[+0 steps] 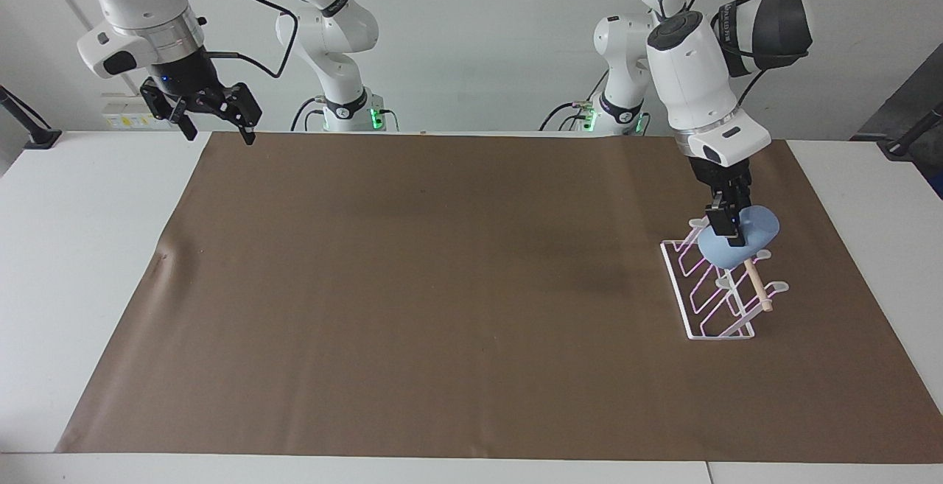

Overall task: Hang cup on cup holder
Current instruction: 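Move the cup over the wire rack with the left gripper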

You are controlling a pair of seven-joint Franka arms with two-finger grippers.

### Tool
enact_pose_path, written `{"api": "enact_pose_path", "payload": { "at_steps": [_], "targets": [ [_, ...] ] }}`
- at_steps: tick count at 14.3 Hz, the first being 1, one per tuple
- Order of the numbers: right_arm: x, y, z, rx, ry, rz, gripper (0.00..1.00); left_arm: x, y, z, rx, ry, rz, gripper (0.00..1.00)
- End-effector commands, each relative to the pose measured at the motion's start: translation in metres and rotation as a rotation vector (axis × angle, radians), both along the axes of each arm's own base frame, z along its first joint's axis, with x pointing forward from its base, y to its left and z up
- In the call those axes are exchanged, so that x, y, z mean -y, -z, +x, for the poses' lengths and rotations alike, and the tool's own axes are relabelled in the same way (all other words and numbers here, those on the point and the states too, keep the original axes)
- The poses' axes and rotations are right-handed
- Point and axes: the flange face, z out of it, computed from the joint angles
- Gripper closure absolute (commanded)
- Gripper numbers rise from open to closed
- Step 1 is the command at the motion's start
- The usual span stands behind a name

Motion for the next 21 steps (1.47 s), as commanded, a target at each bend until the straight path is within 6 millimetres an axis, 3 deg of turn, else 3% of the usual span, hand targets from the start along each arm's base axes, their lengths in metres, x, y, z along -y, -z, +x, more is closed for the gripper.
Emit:
{"api": "enact_pose_path", "payload": {
  "at_steps": [1, 7, 11, 21],
  "targets": [
    [0.000, 0.001, -0.003, -0.001, -0.008, 0.012, 0.00, 0.008, 0.012, 0.005, 0.008, 0.057, 0.051, 1.00],
    [0.001, 0.001, -0.003, -0.001, -0.008, 0.012, 0.00, 0.004, 0.036, 0.023, 0.027, 0.112, 0.062, 1.00],
    [0.001, 0.000, -0.004, 0.001, -0.008, 0.012, 0.00, -0.021, 0.047, 0.029, 0.033, 0.103, 0.048, 1.00],
    [0.001, 0.001, -0.004, -0.002, -0.007, 0.012, 0.00, -0.025, 0.079, 0.015, 0.017, 0.156, 0.038, 1.00]
  ]
}}
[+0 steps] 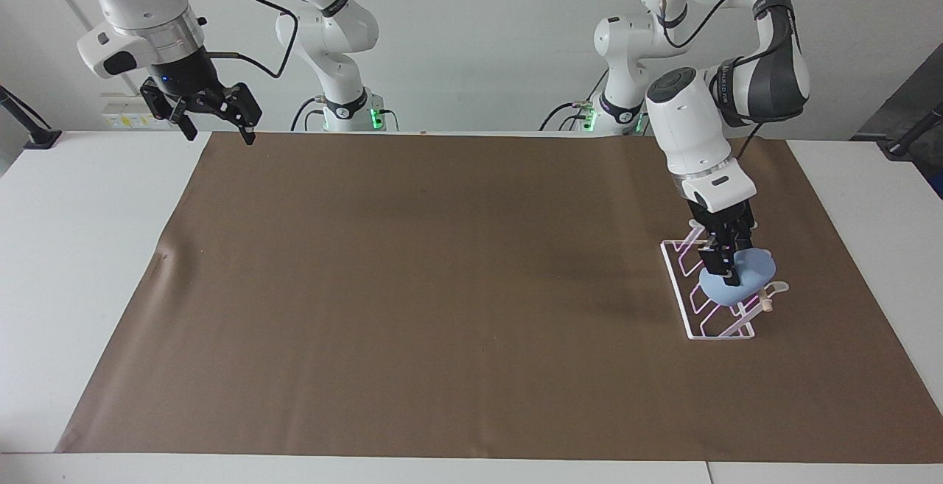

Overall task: Hang cup on cup holder
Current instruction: 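Move the cup over the wire rack with the left gripper, then lower the cup onto the rack hook with the left gripper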

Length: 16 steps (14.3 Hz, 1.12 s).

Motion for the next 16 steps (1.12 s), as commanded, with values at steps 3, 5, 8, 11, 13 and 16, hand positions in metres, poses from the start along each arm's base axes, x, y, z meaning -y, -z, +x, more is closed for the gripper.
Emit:
{"api": "enact_pose_path", "payload": {
  "at_steps": [3, 5, 8, 11, 13, 16],
  "targets": [
    [0.001, 0.001, -0.004, -0.002, -0.007, 0.012, 0.00, -0.009, 0.010, -0.011, 0.008, 0.033, 0.023, 1.00],
    [0.001, 0.001, -0.004, -0.002, -0.007, 0.012, 0.00, -0.013, 0.013, -0.013, 0.009, 0.036, 0.022, 1.00],
    [0.001, 0.002, -0.004, -0.003, -0.007, 0.012, 0.00, -0.014, 0.020, -0.018, 0.007, 0.044, 0.011, 1.00],
    [0.001, 0.002, -0.003, -0.003, -0.007, 0.012, 0.00, -0.016, 0.029, -0.023, 0.024, 0.053, 0.030, 1.00],
    [0.002, 0.004, -0.005, -0.008, -0.004, 0.013, 0.00, -0.018, 0.032, -0.023, 0.023, 0.053, 0.035, 1.00],
    [0.003, 0.006, -0.008, -0.012, -0.002, 0.014, 0.00, -0.016, 0.045, -0.024, 0.051, 0.028, 0.047, 1.00]
  ]
}}
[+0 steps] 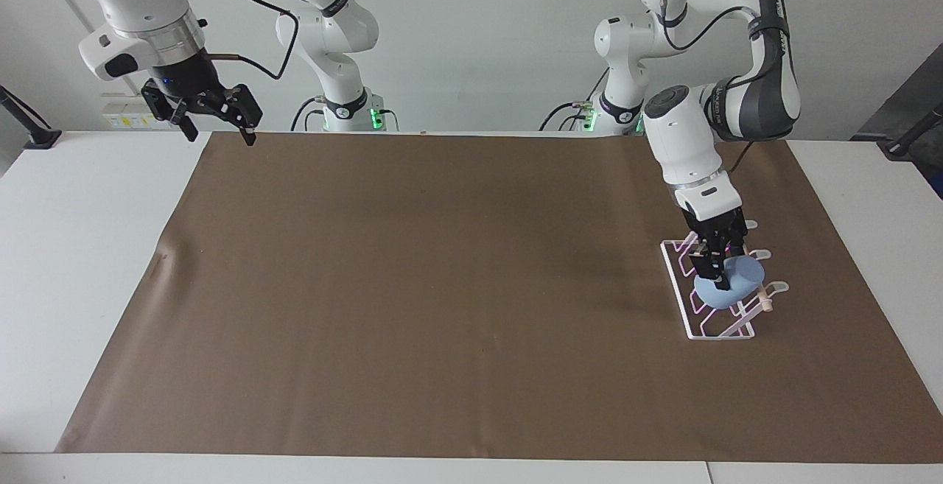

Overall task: Hang cup on cup holder
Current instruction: 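Lower the cup onto the rack hook with the left gripper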

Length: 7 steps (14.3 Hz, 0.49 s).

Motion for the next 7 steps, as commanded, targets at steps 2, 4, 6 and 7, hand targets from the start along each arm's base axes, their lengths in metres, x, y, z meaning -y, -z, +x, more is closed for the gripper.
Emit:
{"api": "enact_pose_path", "payload": {
  "at_steps": [2, 4, 6, 7],
  "targets": [
    [0.0028, 0.0002, -0.0056, 0.016, 0.000, 0.012, 0.00, -0.0025, 0.0093, -0.0104, 0.046, -0.011, 0.008, 1.00],
    [0.0029, 0.0002, -0.0047, 0.022, -0.004, 0.012, 0.00, 0.0008, 0.0063, -0.0098, 0.048, -0.009, 0.015, 0.98],
    [0.0016, 0.0012, -0.0081, 0.011, -0.013, 0.010, 0.00, 0.0019, 0.0034, -0.0089, 0.047, -0.012, 0.024, 0.38],
    [0.0024, 0.0008, -0.0076, 0.015, -0.016, 0.010, 0.00, 0.0013, 0.0014, -0.0075, 0.047, -0.019, 0.032, 0.25]
  ]
}}
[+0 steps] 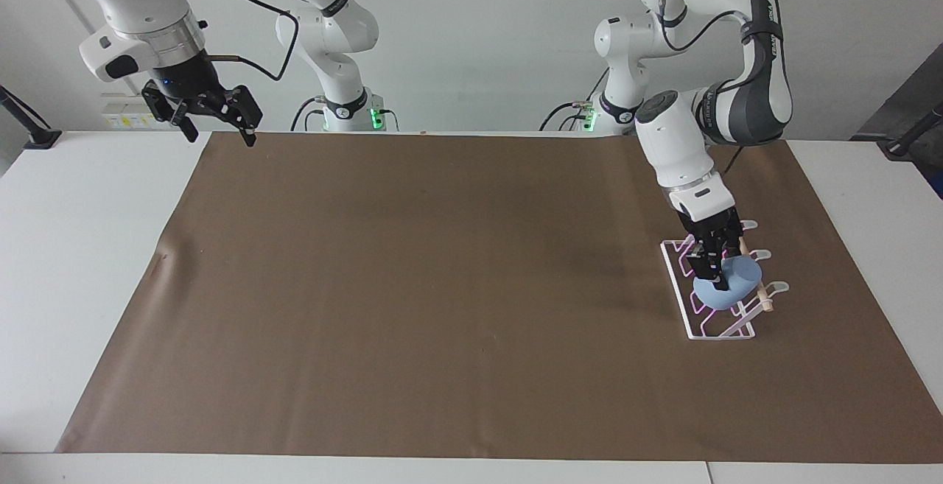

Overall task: Hang cup on cup holder
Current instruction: 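Lower the cup onto the rack hook with the left gripper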

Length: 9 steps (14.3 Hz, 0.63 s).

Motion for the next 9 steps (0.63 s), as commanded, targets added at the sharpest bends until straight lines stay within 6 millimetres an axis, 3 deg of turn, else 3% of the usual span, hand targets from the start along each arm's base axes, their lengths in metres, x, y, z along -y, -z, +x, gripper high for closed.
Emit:
{"api": "enact_pose_path", "payload": {
  "at_steps": [1, 7, 9],
  "targets": [
    [0.000, 0.000, -0.007, 0.015, -0.015, 0.010, 0.00, 0.001, -0.013, -0.001, 0.026, -0.011, 0.032, 0.21],
    [-0.002, 0.000, -0.008, 0.007, -0.016, -0.004, 0.00, 0.018, -0.021, -0.004, 0.022, -0.009, 0.061, 0.00],
    [-0.003, 0.001, -0.007, 0.008, -0.018, 0.001, 0.00, 0.017, -0.027, -0.002, 0.026, -0.016, 0.071, 0.00]
  ]
}}
